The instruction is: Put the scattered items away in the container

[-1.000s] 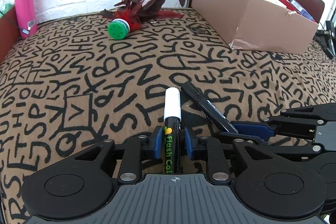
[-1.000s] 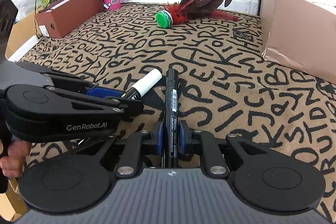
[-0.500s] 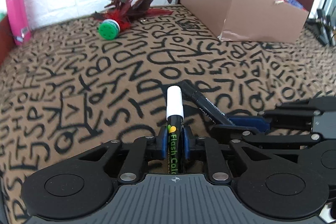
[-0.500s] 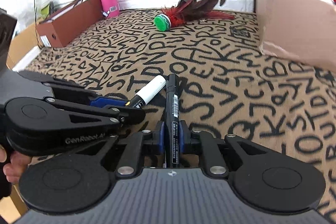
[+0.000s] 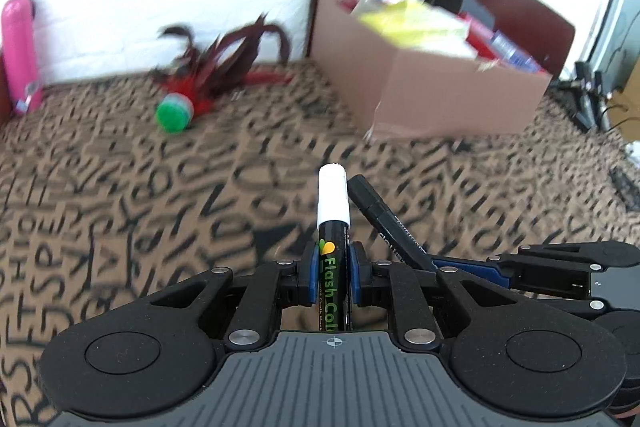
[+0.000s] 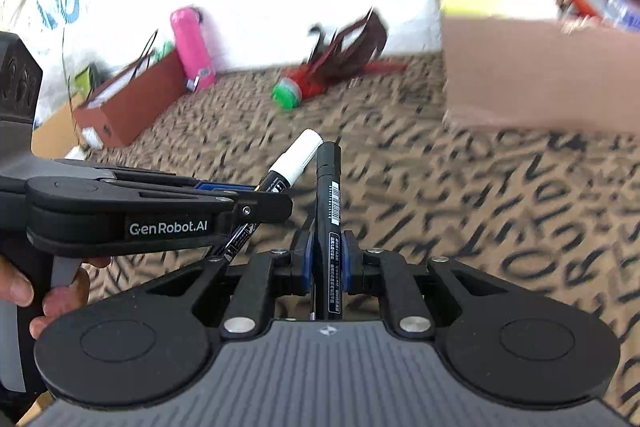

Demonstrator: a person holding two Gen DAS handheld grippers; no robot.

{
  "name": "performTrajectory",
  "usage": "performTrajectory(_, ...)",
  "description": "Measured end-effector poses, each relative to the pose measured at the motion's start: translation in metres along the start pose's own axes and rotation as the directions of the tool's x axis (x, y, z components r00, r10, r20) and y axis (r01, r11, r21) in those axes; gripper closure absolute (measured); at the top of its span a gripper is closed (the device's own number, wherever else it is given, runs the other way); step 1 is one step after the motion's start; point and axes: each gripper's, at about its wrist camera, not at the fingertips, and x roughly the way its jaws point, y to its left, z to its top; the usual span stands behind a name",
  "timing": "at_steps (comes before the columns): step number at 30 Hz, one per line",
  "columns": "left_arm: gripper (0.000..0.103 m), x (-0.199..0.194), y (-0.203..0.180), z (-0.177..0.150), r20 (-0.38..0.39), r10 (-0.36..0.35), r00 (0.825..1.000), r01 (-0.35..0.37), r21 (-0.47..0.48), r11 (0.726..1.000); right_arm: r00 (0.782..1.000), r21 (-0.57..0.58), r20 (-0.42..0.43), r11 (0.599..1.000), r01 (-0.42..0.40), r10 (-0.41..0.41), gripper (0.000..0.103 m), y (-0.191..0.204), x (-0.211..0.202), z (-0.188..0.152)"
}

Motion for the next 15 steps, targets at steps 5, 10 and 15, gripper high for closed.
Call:
performTrajectory(5,0.091,-0.004,-0.024,0.045,0.084,-0.044,0.996,0.039,0.06,0.997,0.994,-0.01,0.097,0.999,0.041,-0.04,0.087,-0.017,-0.022,0.026)
performTrajectory(10,0.091,0.003,-0.052,0.091,0.145,-0.079,0.986,0.063,0.107,0.992,0.979,-0.008,0.192,0.997,0.074,-0.071,0.087,-0.039,-0.037,0.059)
performTrajectory(15,0.091,0.019,-0.071,0.134,0.157,-0.127,0.979,0.111,0.108,0.988,0.953,-0.001,0.272,0.99,0.138,-0.132,0.087,-0.068,-0.043,0.098)
